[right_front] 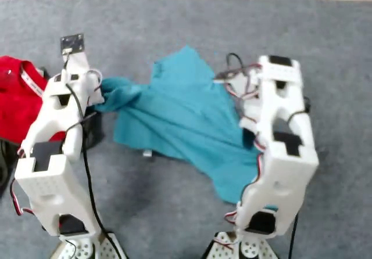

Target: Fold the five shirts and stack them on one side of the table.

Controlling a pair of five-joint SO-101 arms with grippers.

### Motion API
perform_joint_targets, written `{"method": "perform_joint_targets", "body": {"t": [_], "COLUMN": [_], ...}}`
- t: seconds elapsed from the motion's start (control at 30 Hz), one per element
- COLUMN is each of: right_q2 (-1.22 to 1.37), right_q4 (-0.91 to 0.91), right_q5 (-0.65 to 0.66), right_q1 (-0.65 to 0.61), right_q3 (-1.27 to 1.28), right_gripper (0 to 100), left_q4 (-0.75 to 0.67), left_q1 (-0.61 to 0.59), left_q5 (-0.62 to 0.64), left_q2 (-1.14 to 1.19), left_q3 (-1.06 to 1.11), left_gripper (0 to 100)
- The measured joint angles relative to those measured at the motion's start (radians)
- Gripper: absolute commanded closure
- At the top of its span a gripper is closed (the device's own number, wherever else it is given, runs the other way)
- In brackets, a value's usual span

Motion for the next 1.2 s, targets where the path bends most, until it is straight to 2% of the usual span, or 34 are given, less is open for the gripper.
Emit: {"method": "perform_joint_targets", "body": {"t": [0.13,0.27,0.37,0.47,0.53,0.73,0.83,0.93,1.2], "right_q2": [-0.092,-0.163,-0.219,-0.284,-0.333,-0.425,-0.417,-0.338,0.167], "right_q4": [0.002,0.015,0.018,0.021,0.028,0.037,0.038,0.038,-0.009], "right_q5": [0.098,0.166,0.216,0.232,0.236,0.232,0.181,0.094,-0.173], "right_q1": [0.081,0.101,0.097,0.084,0.084,0.087,0.054,-0.040,-0.222], "right_q3": [0.169,0.278,0.325,0.328,0.311,0.074,-0.075,-0.230,-0.740], "right_gripper": [98.4,98.1,89.0,76.7,73.2,77.8,78.3,78.3,77.9], "left_q4": [0.061,0.089,0.120,0.135,0.135,0.135,0.126,0.126,0.126], "left_q1": [-0.041,-0.083,-0.115,-0.152,-0.175,-0.199,-0.199,-0.199,-0.199], "left_q5": [0.000,0.000,0.000,0.000,0.000,0.000,0.000,0.000,0.000], "left_q2": [0.000,0.000,0.000,-0.015,-0.031,-0.071,-0.075,-0.077,-0.077], "left_q3": [-0.028,-0.032,-0.031,-0.003,0.018,0.063,0.075,0.077,0.077], "left_gripper": [97,97,97,97,97,97,97,97,97]}}
